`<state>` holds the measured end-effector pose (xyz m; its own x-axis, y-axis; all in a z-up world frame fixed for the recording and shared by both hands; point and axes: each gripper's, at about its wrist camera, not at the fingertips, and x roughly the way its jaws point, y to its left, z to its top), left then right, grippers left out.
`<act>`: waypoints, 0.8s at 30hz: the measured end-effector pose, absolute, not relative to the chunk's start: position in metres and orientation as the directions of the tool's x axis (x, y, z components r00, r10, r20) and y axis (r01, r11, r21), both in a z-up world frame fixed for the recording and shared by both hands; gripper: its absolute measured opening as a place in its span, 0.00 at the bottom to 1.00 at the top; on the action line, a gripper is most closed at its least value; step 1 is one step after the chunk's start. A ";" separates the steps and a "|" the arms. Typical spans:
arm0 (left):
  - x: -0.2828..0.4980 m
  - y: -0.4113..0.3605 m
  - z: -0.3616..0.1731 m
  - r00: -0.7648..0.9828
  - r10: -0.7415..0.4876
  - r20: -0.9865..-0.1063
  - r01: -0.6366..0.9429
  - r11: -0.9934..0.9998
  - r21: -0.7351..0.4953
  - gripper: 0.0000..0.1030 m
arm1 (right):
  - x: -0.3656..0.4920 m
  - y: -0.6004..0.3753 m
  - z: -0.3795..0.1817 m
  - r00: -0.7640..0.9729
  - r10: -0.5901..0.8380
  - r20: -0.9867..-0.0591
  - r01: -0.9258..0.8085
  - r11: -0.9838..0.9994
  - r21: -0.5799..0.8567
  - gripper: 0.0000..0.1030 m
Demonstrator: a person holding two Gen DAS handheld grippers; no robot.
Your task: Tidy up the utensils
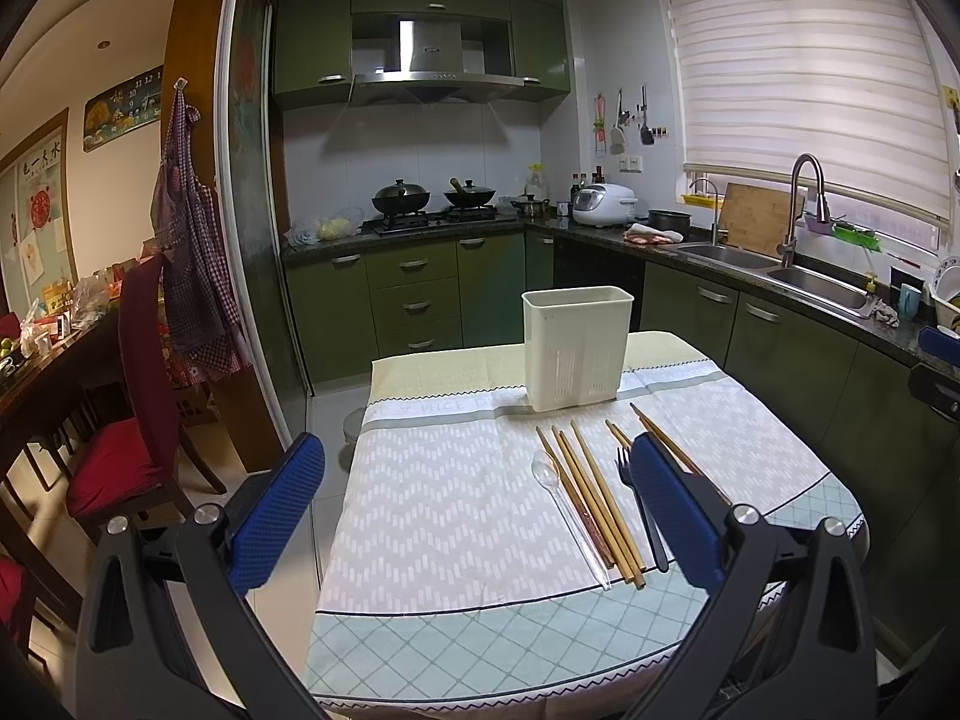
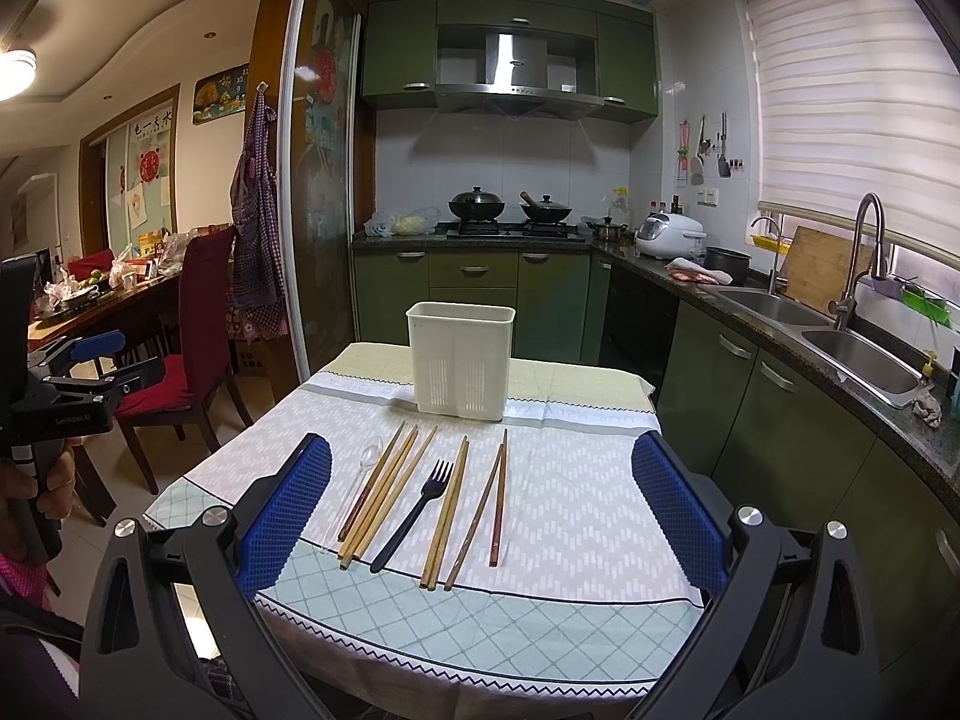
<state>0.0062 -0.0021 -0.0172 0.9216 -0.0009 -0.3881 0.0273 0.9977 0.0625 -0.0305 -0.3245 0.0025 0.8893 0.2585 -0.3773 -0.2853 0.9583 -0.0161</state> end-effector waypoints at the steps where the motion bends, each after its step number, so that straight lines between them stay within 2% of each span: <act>1: 0.006 -0.002 -0.017 0.921 -0.001 -0.389 0.028 0.998 0.062 0.94 | -0.030 -0.325 0.003 0.889 0.259 -0.377 -0.286 0.958 -0.016 0.96; 18: 0.008 -0.010 -0.033 0.914 -0.002 -0.405 0.031 0.997 0.064 0.94 | -0.023 -0.318 -0.009 0.885 0.259 -0.387 -0.285 0.958 -0.011 0.96; 21: 0.018 -0.010 -0.033 0.902 -0.004 -0.432 0.034 0.997 0.062 0.94 | -0.019 -0.315 -0.010 0.880 0.253 -0.402 -0.281 0.960 -0.012 0.96; 24: 0.042 -0.010 -0.039 0.865 -0.003 -0.502 0.030 0.998 0.047 0.94 | 0.006 -0.320 -0.015 0.850 0.263 -0.457 -0.283 0.959 0.025 0.96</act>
